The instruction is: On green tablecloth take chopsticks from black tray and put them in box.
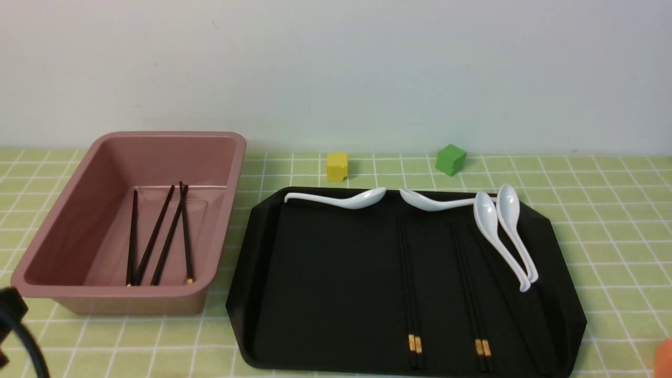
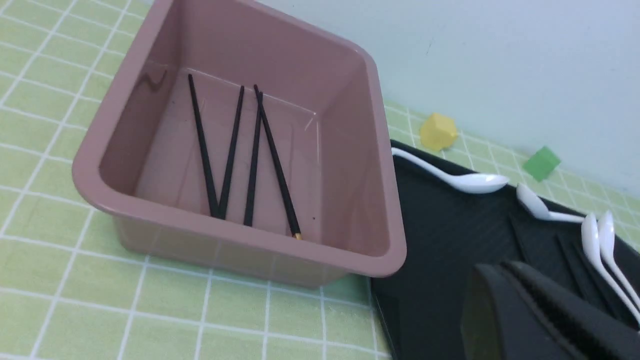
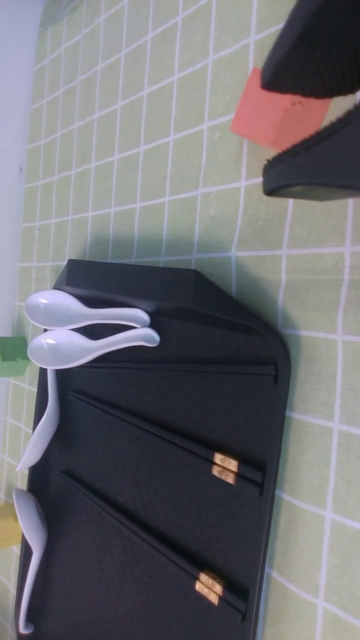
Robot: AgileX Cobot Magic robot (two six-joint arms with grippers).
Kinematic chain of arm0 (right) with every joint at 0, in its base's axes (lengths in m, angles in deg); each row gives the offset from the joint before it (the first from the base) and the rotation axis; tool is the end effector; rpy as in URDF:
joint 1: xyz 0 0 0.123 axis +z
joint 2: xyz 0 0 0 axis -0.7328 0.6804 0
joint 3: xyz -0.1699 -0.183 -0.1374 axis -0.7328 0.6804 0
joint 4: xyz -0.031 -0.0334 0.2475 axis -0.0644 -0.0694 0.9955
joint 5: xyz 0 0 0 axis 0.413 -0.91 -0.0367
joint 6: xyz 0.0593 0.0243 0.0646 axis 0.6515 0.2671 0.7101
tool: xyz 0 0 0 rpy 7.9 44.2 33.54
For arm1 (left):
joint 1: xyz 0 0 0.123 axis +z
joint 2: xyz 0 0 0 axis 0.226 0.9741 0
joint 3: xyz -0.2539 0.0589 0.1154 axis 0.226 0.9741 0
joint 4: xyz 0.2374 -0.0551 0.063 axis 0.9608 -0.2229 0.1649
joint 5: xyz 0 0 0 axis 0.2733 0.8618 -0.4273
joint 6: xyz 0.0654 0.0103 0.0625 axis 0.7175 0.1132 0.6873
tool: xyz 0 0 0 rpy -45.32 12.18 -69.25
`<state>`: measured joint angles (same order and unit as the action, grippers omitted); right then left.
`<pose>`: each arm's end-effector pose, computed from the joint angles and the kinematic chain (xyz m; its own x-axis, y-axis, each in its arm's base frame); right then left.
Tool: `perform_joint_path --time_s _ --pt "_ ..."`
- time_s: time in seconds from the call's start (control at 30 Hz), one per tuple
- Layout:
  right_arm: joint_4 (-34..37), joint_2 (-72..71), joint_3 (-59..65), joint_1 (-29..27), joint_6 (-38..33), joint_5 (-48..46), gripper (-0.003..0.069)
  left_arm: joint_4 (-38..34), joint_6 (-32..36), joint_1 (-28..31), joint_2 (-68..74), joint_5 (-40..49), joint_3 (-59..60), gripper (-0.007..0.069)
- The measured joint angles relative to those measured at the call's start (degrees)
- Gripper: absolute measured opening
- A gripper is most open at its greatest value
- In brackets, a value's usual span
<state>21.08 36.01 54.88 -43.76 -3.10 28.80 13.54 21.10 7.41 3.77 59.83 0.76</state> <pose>0.0527 0.0021 0.1747 -0.2817 -0.0106 -0.9594 -0.0466 0.9989 0.0027 0.0818 -0.0150 0.2745 -0.3139 -0.4292 -0.8469 0.0292 0.8872 -0.4604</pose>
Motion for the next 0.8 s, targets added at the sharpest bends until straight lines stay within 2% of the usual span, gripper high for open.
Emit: perform_joint_path --time_s 0.17,0.3,0.8 --pt "0.0 0.0 0.0 0.0 0.0 0.0 0.024 -0.8 0.0 0.0 -1.7 -8.1 5.5 -0.0013" --pt "0.0 0.0 0.0 0.0 0.0 0.0 0.024 -0.9 0.0 0.0 -1.8 -11.2 5.7 -0.0013" --pt "0.0 0.0 0.0 0.0 0.0 0.0 0.024 -0.9 0.0 -0.2 -1.8 -11.2 5.7 -0.0013"
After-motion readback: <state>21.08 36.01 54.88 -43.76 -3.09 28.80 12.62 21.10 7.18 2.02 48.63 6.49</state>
